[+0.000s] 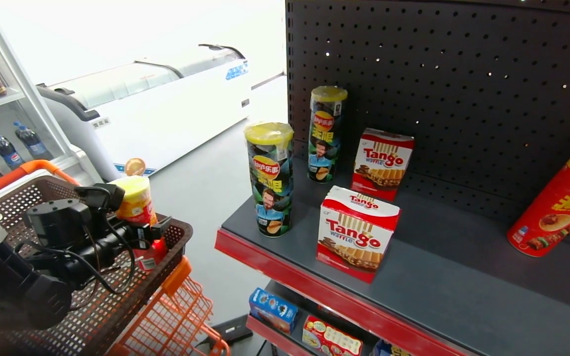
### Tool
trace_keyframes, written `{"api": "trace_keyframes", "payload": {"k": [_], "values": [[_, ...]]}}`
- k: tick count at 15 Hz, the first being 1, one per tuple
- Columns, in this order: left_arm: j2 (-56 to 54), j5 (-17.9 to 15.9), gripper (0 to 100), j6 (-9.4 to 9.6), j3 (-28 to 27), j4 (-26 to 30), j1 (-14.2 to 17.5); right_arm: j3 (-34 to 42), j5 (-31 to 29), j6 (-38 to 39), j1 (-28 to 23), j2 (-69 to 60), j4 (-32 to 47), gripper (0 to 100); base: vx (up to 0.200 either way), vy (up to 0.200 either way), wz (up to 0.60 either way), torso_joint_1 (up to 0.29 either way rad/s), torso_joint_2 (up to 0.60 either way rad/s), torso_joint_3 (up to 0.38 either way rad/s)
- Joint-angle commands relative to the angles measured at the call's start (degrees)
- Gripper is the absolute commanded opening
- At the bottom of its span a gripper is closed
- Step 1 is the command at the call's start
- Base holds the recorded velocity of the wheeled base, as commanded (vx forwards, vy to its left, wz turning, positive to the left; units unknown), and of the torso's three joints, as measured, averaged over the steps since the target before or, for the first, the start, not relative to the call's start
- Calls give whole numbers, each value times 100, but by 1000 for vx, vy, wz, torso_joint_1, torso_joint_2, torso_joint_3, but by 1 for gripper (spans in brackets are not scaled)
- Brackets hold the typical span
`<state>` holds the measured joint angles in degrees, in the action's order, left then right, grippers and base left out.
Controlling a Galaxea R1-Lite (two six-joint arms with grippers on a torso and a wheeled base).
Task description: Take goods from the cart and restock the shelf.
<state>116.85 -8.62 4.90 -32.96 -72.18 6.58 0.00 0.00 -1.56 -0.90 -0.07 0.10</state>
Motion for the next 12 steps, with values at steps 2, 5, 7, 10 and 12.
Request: {"api": "trace_keyframes", "payload": {"k": [2, 5, 7, 10, 12], "values": [[93, 1, 0, 28, -246, 55, -69, 0, 0, -2, 2, 7, -1, 100, 0, 0, 0, 0, 0, 0], [-92, -8, 0, 275, -237, 46, -87, 0, 0, -2, 2, 7, -1, 100, 0, 0, 0, 0, 0, 0], [-426, -17, 0, 459, -219, 108, -52, 0, 0, -2, 2, 7, -1, 100, 0, 0, 0, 0, 0, 0], [-1384, -307, 0, 459, -26, 653, -69, 0, 0, -2, 2, 7, -1, 100, 0, 0, 0, 0, 0, 0], [-1911, -325, 0, 433, 27, 714, -175, 0, 0, -2, 2, 7, -1, 100, 0, 0, 0, 0, 0, 0]]}}
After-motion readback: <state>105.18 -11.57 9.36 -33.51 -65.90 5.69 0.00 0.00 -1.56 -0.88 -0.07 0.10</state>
